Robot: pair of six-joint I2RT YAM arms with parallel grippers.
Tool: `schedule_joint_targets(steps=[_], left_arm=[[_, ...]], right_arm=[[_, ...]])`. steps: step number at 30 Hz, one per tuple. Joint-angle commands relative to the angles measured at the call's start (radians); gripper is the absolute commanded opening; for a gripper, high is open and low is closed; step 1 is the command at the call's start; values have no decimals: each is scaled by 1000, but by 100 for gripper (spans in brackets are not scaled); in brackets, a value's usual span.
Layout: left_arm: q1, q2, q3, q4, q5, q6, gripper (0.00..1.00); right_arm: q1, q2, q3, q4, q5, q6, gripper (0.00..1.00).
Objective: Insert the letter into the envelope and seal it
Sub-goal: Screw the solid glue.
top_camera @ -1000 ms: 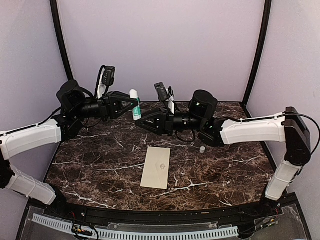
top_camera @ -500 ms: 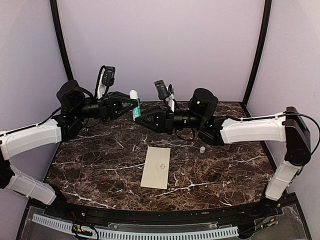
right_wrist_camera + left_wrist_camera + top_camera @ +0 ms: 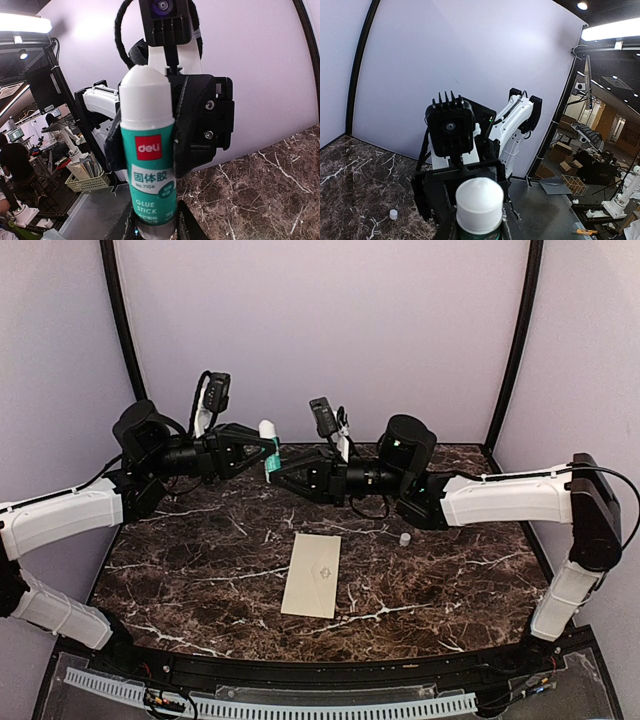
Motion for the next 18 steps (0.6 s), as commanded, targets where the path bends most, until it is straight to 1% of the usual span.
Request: schedule_joint_targets(steps=[1,7,12,15,18], left_arm=[[4,-16,-3,32,7,0,2],[4,-14,-3,32,6,0,2],[4,-15,-5,27,1,4,2],[4,-19,-8,5,-18,29,2],[4,-23,-9,-43,-71,69,1]], right_arm=[[8,6,20,32,-20,-2,25],[8,11,22,31,-25,-3,24],[8,9,21,27,-23,-5,13],[8,-4,9,22,3,-17,9],[7,-32,-7,8,51,-35,7]])
